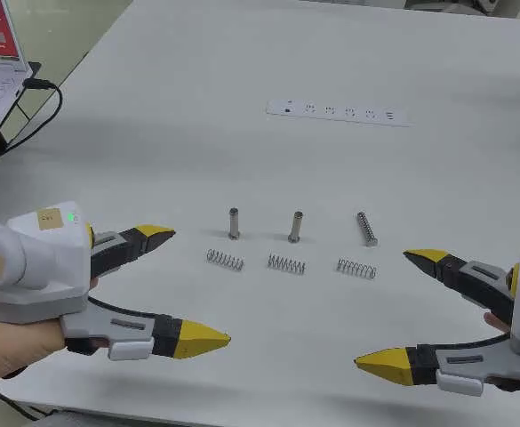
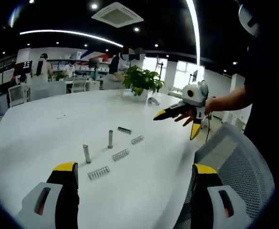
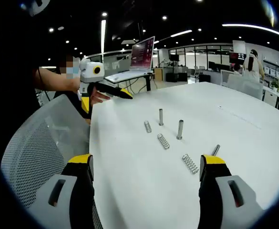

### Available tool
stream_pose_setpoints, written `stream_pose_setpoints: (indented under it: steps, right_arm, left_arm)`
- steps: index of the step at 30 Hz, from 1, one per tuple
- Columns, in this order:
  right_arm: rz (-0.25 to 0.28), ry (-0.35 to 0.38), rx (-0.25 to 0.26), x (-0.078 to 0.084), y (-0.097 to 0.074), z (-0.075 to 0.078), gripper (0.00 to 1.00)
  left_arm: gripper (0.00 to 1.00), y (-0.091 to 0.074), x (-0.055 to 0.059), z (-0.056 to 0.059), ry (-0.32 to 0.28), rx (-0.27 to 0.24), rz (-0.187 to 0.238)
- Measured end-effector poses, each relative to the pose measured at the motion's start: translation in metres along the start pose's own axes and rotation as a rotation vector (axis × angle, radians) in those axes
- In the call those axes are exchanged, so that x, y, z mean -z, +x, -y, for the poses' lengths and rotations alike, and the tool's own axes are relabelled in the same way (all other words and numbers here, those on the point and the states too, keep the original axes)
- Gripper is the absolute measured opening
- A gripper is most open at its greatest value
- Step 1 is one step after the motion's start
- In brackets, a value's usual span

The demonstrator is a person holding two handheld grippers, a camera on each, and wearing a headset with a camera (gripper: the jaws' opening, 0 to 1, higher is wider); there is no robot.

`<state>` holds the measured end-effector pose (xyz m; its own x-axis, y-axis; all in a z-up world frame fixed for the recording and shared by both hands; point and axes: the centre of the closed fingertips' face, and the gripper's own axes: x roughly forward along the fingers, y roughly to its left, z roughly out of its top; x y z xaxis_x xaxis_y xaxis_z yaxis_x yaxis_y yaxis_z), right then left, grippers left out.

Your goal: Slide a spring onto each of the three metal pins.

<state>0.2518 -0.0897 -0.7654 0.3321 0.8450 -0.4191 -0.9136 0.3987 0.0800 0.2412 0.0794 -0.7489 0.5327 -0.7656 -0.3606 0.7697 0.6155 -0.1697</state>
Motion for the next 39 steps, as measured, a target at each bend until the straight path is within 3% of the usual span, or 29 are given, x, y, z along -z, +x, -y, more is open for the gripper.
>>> stream_pose_setpoints:
  steps: [19,39]
  right_arm:
    - [-0.002,-0.005,0.024,0.0002,-0.0047,0.0037,0.96]
    - [-0.011,-0.025,0.009,-0.0040,-0.0013,0.0016,0.95]
  left_arm:
    - [0.97,-0.0021,0.0001,0.0013,0.003,-0.001,0.001]
    - [0.96,-0.0048,0.0002,0.0002,0.007,-0.003,-0.005]
